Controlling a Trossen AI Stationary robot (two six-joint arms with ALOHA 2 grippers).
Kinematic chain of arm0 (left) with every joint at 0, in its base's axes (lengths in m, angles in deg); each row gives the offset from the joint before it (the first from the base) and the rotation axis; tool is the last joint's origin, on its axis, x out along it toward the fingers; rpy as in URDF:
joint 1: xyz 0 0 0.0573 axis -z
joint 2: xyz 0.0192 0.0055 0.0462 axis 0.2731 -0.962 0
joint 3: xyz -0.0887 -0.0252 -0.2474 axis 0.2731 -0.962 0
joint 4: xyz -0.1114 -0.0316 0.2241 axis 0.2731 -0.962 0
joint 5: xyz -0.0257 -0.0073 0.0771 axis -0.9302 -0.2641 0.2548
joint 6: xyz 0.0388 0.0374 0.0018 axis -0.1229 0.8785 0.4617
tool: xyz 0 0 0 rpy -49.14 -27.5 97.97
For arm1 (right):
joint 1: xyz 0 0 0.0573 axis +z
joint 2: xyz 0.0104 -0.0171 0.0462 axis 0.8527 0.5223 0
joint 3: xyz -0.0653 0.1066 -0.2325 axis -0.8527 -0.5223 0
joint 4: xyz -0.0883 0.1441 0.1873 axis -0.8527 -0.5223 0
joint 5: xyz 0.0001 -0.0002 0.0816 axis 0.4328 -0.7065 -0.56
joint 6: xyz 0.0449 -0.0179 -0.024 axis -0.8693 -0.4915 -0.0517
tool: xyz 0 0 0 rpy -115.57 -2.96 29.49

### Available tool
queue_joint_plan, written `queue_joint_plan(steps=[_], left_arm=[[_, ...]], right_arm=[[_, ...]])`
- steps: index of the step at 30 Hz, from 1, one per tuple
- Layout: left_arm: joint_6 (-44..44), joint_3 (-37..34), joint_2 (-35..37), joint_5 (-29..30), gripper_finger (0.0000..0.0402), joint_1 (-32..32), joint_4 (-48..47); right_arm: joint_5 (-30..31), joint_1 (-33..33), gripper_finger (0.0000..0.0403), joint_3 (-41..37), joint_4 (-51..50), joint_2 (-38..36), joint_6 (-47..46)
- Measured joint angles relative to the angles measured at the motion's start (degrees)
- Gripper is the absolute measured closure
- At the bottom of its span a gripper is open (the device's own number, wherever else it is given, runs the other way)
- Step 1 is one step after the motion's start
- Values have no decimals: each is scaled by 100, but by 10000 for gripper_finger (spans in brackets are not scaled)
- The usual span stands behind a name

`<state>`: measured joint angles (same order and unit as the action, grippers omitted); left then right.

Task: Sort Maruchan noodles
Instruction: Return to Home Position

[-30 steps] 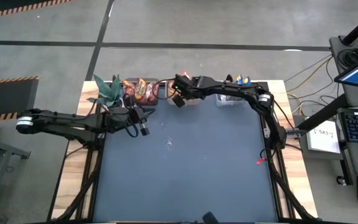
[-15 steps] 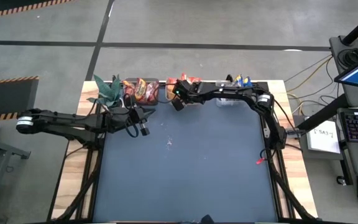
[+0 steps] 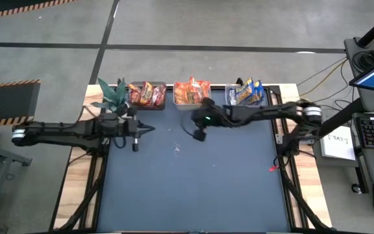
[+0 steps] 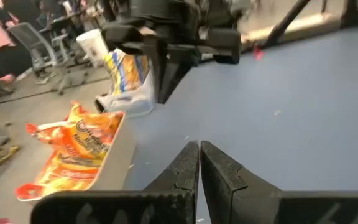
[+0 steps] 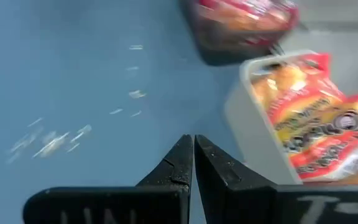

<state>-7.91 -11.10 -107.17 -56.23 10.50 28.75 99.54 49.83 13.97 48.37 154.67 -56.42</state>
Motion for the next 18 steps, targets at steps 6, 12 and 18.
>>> queue_joint_plan(steps=[6,12,18], left_arm=[[-1770,-519,1188,503,402,-1,-37],[-2114,-715,1529,1488,402,-9,360],[-1130,-894,1722,1804,402,-6,123]], right_arm=[[824,130,394,-1435,620,-1339,-480],[301,118,394,-2308,963,-2166,-78],[-1151,-113,394,-3202,1431,-3066,6]])
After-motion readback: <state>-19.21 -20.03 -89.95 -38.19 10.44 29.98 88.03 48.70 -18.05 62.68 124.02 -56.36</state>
